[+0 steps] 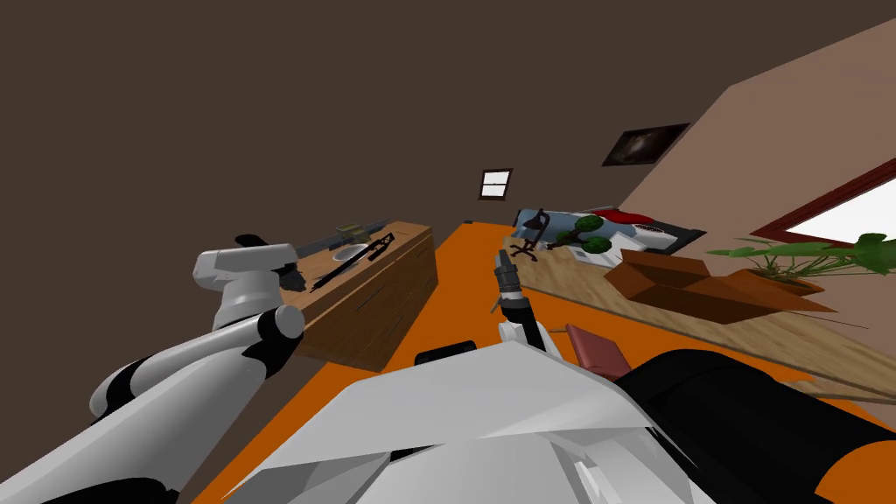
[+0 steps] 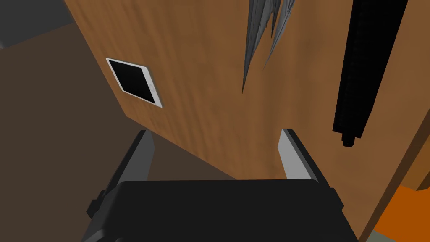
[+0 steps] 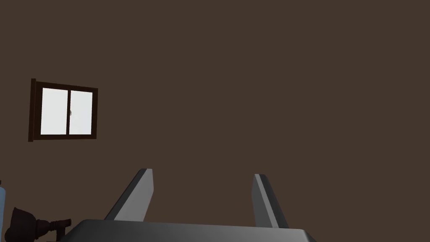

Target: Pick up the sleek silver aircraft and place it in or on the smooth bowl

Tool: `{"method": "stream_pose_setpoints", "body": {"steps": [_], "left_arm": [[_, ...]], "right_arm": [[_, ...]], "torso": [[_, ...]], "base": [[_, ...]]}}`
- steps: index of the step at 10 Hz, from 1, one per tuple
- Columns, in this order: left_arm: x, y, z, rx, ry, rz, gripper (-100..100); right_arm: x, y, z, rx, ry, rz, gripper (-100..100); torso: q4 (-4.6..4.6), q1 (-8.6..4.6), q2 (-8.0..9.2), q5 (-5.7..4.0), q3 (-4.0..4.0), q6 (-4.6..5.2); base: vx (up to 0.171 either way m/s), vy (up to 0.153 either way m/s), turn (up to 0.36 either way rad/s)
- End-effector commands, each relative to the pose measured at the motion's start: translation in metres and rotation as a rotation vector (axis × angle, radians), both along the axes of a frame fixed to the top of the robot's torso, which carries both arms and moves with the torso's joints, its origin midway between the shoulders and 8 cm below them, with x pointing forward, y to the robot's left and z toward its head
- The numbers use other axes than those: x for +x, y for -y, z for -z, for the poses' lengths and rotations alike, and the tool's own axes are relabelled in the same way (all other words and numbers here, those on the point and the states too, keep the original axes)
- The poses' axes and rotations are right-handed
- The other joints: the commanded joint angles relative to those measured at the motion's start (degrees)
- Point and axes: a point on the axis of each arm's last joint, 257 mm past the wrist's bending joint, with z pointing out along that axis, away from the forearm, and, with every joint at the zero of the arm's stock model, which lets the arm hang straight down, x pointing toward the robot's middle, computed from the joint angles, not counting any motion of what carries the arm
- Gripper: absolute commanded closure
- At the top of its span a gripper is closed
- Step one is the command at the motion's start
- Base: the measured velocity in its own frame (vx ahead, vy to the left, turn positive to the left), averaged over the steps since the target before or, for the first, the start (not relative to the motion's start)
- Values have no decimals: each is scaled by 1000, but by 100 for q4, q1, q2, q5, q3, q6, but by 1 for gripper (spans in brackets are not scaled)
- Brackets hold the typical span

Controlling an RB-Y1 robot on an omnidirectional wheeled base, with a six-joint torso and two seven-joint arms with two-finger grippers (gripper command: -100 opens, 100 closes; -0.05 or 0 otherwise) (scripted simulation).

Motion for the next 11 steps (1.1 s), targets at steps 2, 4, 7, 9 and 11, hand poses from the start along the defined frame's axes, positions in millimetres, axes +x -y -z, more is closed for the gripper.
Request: {"method": "stream_pose_setpoints", "body": {"steps": [2, 4, 7, 9, 11], "left_arm": [[-11, 9, 11, -88, -47, -38, -100], [-18, 17, 11, -149, -69, -63, -100], [-34, 32, 23, -239, -135, -93, -100], [-42, 41, 26, -297, -165, -112, -100], [-49, 50, 27, -349, -192, -127, -100]], "right_arm": [[0, 0, 0, 0, 0, 0, 0], [0, 0, 0, 0, 0, 0, 0], [0, 0, 0, 0, 0, 0, 0], [0, 0, 0, 0, 0, 0, 0], [0, 0, 0, 0, 0, 0, 0]], "torso": [[0, -2, 0, -1, 0, -1], [-2, 0, -4, 2, -3, 0], [-5, 3, -13, 4, -9, 12], [-7, -2, -19, 3, -12, 10], [-8, 1, -22, 5, -14, 10]], "base": [[8, 12, -73], [21, 27, -97], [27, 41, -92], [37, 40, -83], [42, 47, -81]]}}
